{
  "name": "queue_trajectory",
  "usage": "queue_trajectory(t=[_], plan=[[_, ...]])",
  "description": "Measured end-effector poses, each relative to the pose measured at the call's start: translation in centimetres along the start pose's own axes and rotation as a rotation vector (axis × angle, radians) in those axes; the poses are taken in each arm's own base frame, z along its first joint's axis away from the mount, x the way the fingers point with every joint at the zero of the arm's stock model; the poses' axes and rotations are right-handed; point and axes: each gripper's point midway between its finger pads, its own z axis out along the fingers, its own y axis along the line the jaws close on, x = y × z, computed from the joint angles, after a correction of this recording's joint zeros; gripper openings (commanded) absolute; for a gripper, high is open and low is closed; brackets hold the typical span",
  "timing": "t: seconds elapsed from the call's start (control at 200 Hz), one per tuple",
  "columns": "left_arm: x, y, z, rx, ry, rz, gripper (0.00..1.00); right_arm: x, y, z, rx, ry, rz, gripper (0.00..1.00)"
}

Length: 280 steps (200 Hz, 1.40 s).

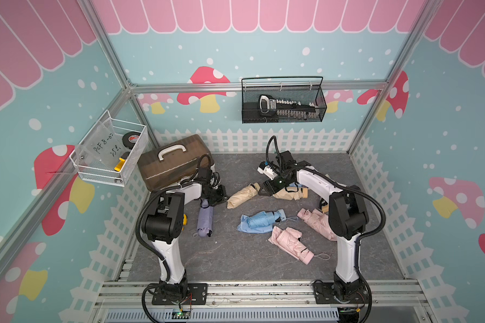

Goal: Take umbrellas out of sleeves
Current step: Take out the umbrella from the umbrella sleeve.

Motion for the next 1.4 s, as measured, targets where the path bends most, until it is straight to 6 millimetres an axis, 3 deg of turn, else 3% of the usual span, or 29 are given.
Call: queue_trajectory(t=[0.08, 0.195, 0.33, 0.425, 0.67, 1.126, 1.401], plan=[[0.0, 0.0, -0.1, -0.004, 0.002, 0.000, 0.00, -0.7, -1.4, 1.2, -0.017, -0.024, 0.086, 0.67], [-0.2, 0.0, -0.1, -0.014, 0.007, 0.003, 0.00, -3.3, -3.4, 2.4, -0.008, -0.088, 0.170, 0.78], [-0.4, 0.1, 0.1, -0.024, 0.015, 0.007, 0.00, -6.0, -5.0, 3.1, 0.017, -0.143, 0.205, 0.78], [-0.7, 0.0, 0.1, -0.030, 0.020, 0.006, 0.00, -6.7, -5.8, 3.6, 0.007, -0.158, 0.219, 0.79], [-1.5, 0.1, 0.6, -0.043, 0.026, 0.011, 0.00, -5.0, -7.3, 4.5, -0.105, -0.130, 0.293, 0.73], [-1.6, 0.3, 0.8, -0.053, 0.033, 0.019, 0.00, -1.9, -4.9, 5.5, -0.324, -0.070, 0.381, 0.58], [-1.6, 0.4, 0.8, -0.057, 0.032, 0.025, 0.00, -1.4, -4.2, 6.0, -0.404, -0.092, 0.405, 0.36]])
